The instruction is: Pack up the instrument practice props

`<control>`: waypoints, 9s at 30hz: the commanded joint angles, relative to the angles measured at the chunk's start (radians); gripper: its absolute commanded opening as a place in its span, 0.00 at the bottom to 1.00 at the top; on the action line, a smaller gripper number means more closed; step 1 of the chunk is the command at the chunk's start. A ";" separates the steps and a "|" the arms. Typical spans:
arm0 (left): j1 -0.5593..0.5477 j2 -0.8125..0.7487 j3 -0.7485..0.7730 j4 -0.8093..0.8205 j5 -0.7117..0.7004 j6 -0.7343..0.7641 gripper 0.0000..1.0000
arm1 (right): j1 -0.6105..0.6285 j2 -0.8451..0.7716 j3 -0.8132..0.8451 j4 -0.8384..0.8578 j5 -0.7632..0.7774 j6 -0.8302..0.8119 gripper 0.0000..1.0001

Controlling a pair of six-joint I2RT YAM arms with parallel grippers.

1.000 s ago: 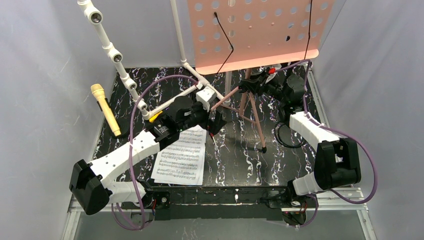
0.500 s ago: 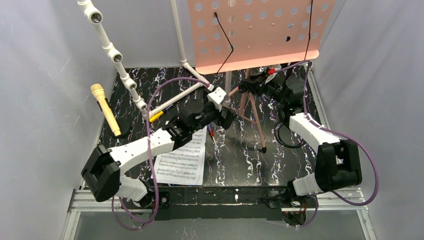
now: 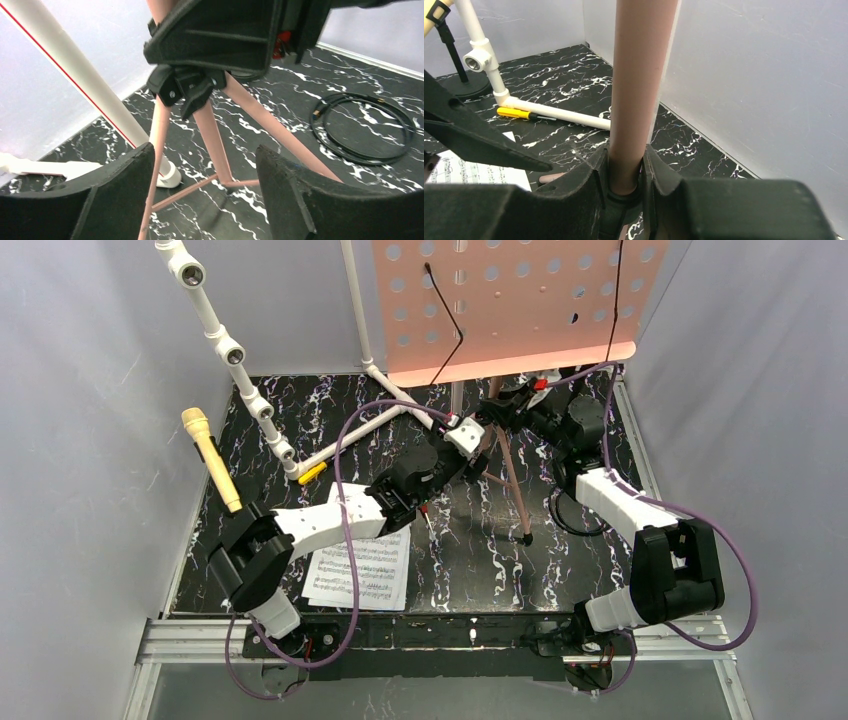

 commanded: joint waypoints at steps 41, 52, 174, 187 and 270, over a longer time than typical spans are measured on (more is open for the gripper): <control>0.169 0.071 0.145 -0.090 0.182 -1.567 0.00 | 0.068 0.033 -0.070 -0.119 0.064 -0.023 0.01; 0.196 0.047 0.107 -0.029 0.271 -1.759 0.35 | 0.067 0.038 -0.058 -0.144 0.085 -0.029 0.01; 0.147 -0.154 -0.079 -0.114 0.071 -0.995 0.39 | 0.067 0.048 -0.019 -0.196 0.110 -0.026 0.01; 0.061 -0.169 -0.048 -0.077 0.338 0.275 0.51 | 0.067 0.044 -0.019 -0.207 0.110 -0.031 0.02; 0.059 0.046 -0.012 0.256 0.257 0.526 0.61 | 0.068 0.038 -0.014 -0.212 0.092 -0.020 0.02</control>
